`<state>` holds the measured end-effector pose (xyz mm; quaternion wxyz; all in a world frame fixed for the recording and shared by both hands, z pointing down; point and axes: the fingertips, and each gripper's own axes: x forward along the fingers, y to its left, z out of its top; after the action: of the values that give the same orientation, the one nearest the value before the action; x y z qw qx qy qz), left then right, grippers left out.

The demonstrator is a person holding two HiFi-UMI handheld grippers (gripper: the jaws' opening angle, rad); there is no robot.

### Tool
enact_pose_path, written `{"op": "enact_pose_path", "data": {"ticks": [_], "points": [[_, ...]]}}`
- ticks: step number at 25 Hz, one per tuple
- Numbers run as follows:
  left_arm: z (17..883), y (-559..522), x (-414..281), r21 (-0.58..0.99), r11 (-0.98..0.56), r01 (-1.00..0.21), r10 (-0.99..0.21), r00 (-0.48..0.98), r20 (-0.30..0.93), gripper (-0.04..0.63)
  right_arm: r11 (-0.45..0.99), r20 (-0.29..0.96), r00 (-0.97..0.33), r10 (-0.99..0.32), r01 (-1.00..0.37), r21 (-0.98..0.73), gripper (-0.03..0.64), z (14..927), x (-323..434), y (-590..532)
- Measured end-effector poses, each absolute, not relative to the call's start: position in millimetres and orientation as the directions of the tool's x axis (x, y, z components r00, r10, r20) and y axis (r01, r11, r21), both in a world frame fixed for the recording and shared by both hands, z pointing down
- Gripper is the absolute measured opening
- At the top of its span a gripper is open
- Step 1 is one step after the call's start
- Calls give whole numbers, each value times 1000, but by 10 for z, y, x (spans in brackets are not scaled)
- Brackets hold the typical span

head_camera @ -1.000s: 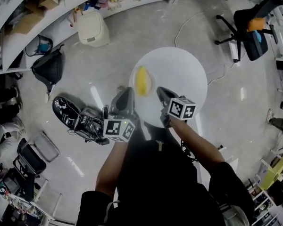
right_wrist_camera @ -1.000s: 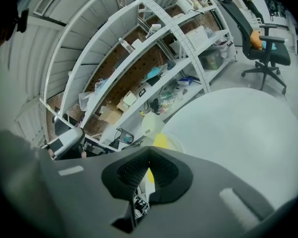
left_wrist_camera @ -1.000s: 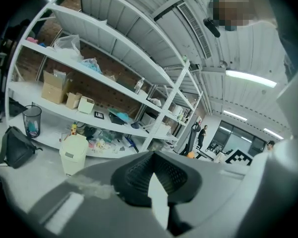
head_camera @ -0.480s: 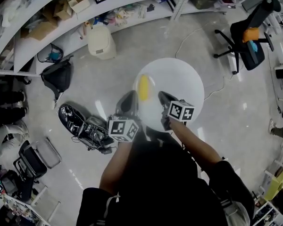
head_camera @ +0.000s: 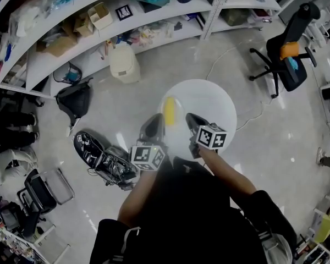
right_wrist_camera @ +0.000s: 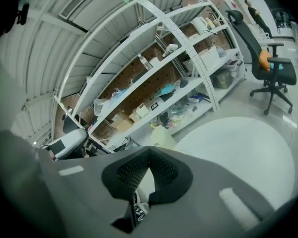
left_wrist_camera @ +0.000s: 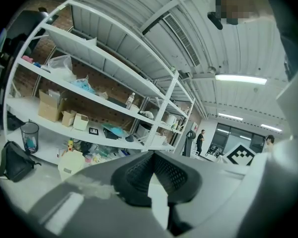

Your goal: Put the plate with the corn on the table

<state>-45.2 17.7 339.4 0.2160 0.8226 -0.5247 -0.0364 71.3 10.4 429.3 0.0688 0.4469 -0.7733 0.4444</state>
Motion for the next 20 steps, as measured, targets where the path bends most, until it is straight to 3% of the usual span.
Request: {"op": "enact_pose_path", "data": {"ticks": [20], "points": [[3002, 469, -301, 355, -391, -849, -884, 454, 113, 2, 407, 321, -580, -749, -785, -467, 9, 3291, 739, 259]]}}
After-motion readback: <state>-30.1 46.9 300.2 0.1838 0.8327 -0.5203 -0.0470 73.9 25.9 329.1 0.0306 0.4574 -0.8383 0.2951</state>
